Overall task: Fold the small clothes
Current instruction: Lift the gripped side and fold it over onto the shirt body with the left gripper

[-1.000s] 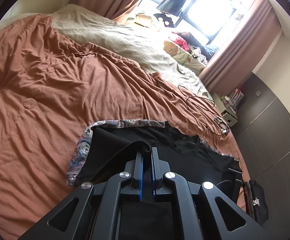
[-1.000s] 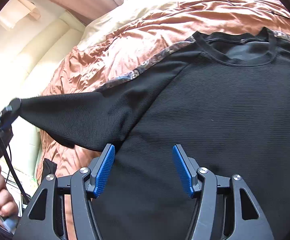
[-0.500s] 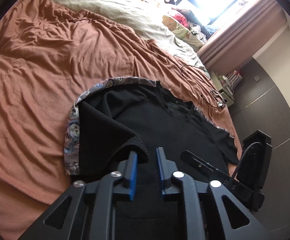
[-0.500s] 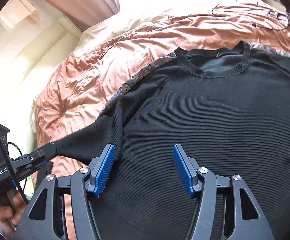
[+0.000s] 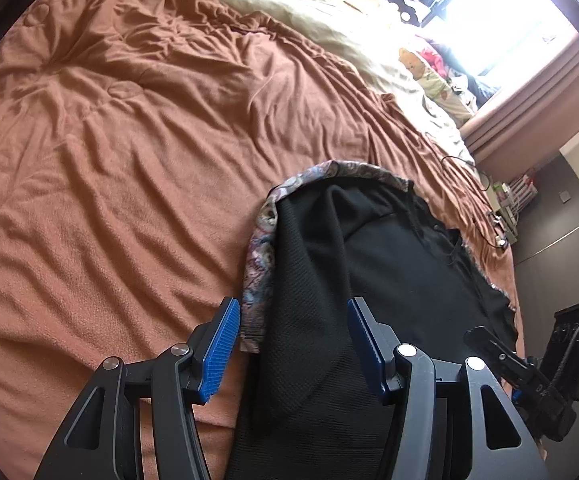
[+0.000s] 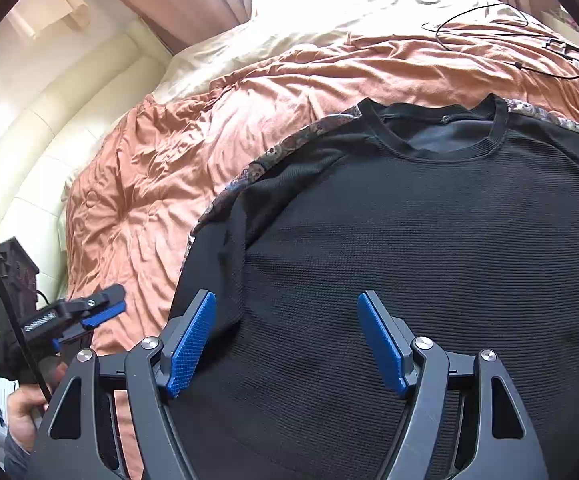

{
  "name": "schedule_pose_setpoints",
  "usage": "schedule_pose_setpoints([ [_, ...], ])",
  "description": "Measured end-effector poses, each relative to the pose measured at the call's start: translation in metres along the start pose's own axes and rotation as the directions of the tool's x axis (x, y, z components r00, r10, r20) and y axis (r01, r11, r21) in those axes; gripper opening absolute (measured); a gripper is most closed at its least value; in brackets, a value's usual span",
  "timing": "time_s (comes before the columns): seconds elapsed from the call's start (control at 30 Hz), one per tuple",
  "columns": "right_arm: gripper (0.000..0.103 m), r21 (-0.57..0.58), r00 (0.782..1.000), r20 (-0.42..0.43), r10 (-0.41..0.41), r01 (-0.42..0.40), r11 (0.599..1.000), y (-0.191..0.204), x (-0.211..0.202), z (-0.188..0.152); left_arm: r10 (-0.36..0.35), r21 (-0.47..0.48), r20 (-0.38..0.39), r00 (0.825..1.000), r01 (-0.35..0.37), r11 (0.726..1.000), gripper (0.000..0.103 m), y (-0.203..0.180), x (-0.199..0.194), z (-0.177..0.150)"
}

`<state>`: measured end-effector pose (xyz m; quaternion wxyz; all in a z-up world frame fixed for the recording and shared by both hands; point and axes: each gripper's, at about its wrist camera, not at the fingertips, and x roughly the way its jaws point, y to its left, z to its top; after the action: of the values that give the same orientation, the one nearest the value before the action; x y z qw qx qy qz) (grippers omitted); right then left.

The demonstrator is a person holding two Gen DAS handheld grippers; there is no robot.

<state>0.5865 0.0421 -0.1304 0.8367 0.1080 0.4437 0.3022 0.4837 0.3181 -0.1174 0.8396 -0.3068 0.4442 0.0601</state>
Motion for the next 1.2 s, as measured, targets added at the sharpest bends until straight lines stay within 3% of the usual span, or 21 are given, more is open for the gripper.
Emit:
schedule_pose_setpoints([
  [0.1,0.072,-0.011,1.000,-0.007,0.001,-0.002,1.000,0.001,0.007,0.001,0.030,-0.017,-0.031,0.999,-0.031,0.999,0.056,0.014,0.017,-0.004],
  [0.27,0.072,-0.020,1.000,-0.008,-0.005,0.004,1.000,-0.001,0.014,0.001,0.041,-0.058,-0.086,0.995,-0.046,0.997,0.036,0.027,0.043,-0.009],
  [0.4,0.072,-0.006,1.000,-0.012,-0.003,0.003,1.000,-0.005,0.017,0.000,0.046,-0.042,-0.113,0.993,-0.051,0.998,0.035,0.027,0.056,-0.011],
  [0.43,0.072,-0.003,1.000,-0.012,-0.002,0.002,1.000,-0.005,0.017,-0.001,0.046,-0.037,-0.120,0.992,-0.051,0.998,0.027,0.026,0.060,-0.012],
  [0.47,0.072,-0.002,1.000,-0.012,-0.001,0.001,1.000,-0.006,0.017,-0.001,0.044,-0.033,-0.130,0.991,-0.049,0.998,0.009,0.025,0.063,-0.012],
  [0.53,0.072,-0.003,1.000,-0.008,-0.002,0.002,1.000,-0.008,0.014,-0.001,0.062,-0.019,-0.135,0.989,-0.065,0.998,0.005,0.022,0.064,-0.011],
  [0.97,0.072,0.016,0.999,0.030,0.024,-0.024,1.000,-0.014,-0.013,-0.002,0.034,0.064,0.031,0.999,-0.036,0.997,0.002,-0.029,-0.014,0.040],
  [1.2,0.072,0.019,0.998,0.050,0.026,-0.027,0.999,-0.022,-0.028,0.002,-0.007,0.120,0.036,0.999,0.002,0.993,0.002,-0.068,-0.026,0.051],
])
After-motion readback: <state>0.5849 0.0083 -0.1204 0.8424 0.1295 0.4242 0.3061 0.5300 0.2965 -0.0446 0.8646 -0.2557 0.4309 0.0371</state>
